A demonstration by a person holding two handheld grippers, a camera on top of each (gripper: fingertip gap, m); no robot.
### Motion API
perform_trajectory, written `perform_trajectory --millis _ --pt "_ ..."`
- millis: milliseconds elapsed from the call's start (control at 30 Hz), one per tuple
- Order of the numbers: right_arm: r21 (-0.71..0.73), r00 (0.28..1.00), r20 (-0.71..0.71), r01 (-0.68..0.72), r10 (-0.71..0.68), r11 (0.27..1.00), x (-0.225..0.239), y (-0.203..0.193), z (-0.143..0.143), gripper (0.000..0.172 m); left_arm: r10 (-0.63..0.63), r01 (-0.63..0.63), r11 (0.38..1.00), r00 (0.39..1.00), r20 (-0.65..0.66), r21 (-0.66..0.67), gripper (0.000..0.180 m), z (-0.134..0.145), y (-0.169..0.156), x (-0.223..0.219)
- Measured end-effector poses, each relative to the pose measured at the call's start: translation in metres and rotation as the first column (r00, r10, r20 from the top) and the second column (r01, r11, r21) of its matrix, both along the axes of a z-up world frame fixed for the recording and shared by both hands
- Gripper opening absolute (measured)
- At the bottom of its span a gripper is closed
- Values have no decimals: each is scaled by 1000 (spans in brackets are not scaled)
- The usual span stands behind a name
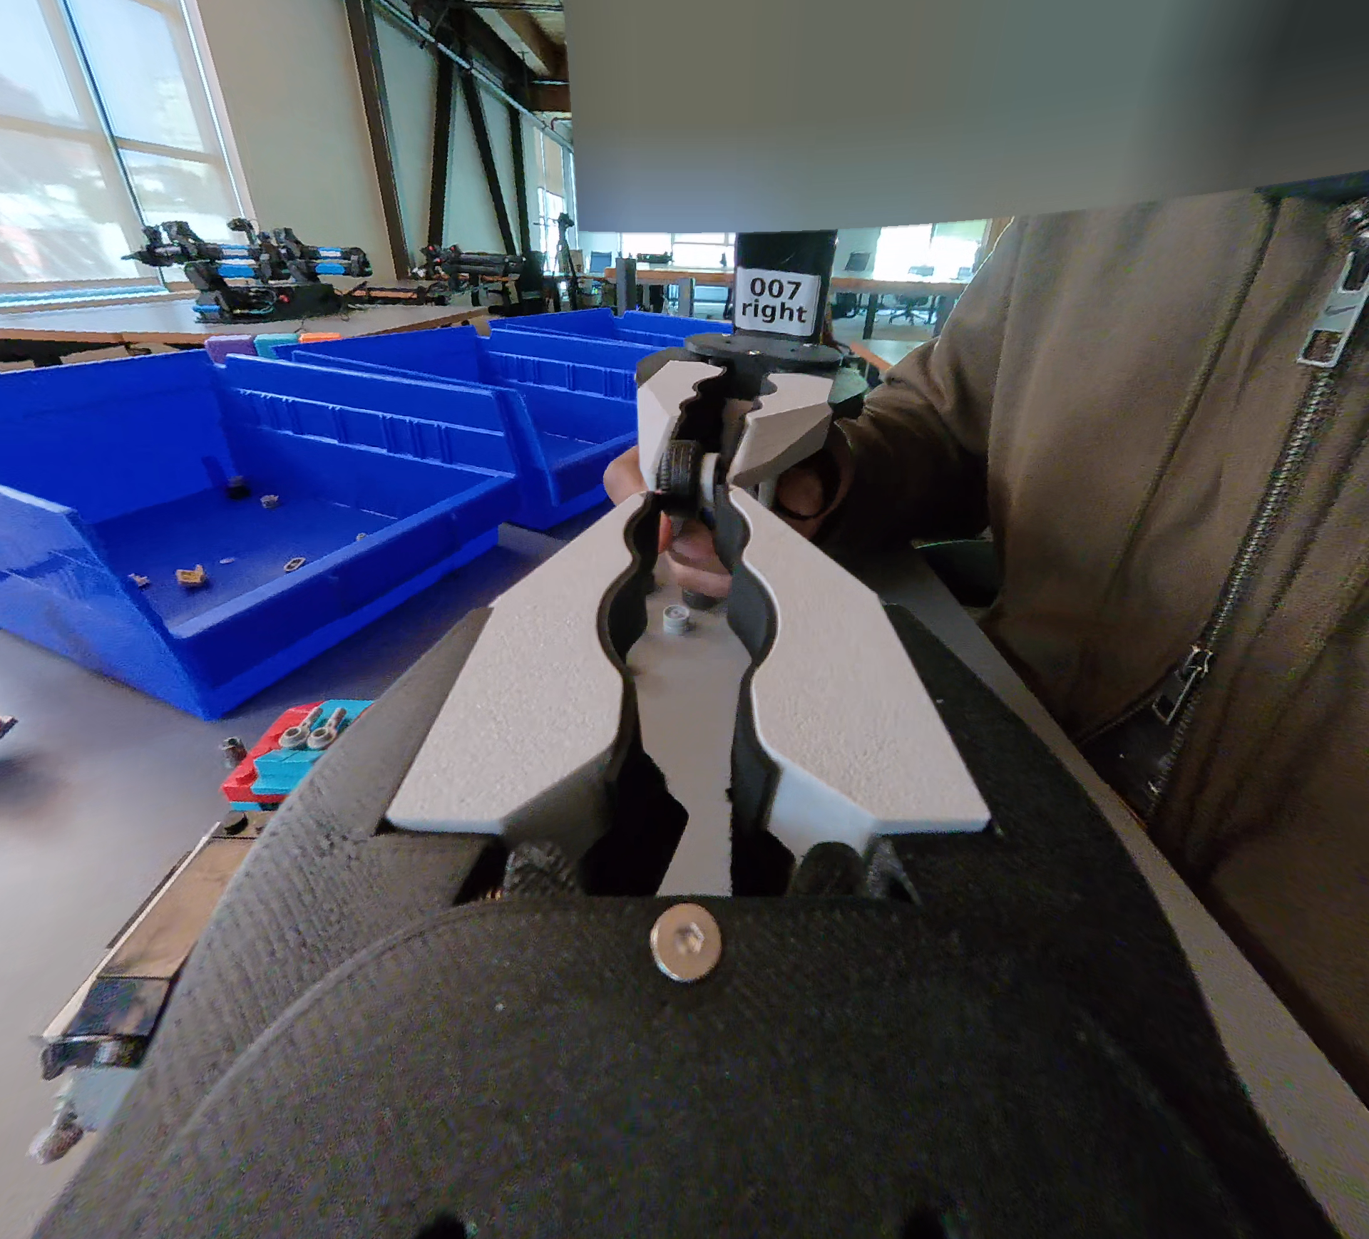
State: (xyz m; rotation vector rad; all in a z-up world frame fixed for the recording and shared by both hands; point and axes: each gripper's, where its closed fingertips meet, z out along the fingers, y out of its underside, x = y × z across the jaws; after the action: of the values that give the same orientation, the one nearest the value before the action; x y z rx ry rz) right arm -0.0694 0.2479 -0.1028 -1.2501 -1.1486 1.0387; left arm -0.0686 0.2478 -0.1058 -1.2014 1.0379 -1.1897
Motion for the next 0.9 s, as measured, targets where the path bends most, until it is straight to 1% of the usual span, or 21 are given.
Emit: perform_trajectory --millis 233,300,433,533,700,800,900 --pt "26 998 -48 37 -35 999 9 7 12 17 9 -8 1000 999 37 -24 15 2 7 -3" --pt "25 998 -53 37 -36 999 9 8 13 17 13 -11 999 999 41 -38 15 2 9 -3" --pt "85 997 -35 70 -67 994 9 15 9 17 31 -27 998 997 77 -49 14 6 14 -8" --pt "48 998 -19 66 -65 997 8 20 1 16 59 -52 996 992 112 -67 14 9 20 -15" --pt "27 996 -12 85 -85 996 10 28 -2 16 98 -77 990 978 183 -116 14 16 30 -26" --pt "0 996 -24 90 -90 996 13 30 -1 17 119 -96 987 974 194 -126 15 17 36 -27" --pt "-31 994 -29 105 -106 994 15 31 -2 17 143 -126 987 974 175 -104 16 15 39 -27"
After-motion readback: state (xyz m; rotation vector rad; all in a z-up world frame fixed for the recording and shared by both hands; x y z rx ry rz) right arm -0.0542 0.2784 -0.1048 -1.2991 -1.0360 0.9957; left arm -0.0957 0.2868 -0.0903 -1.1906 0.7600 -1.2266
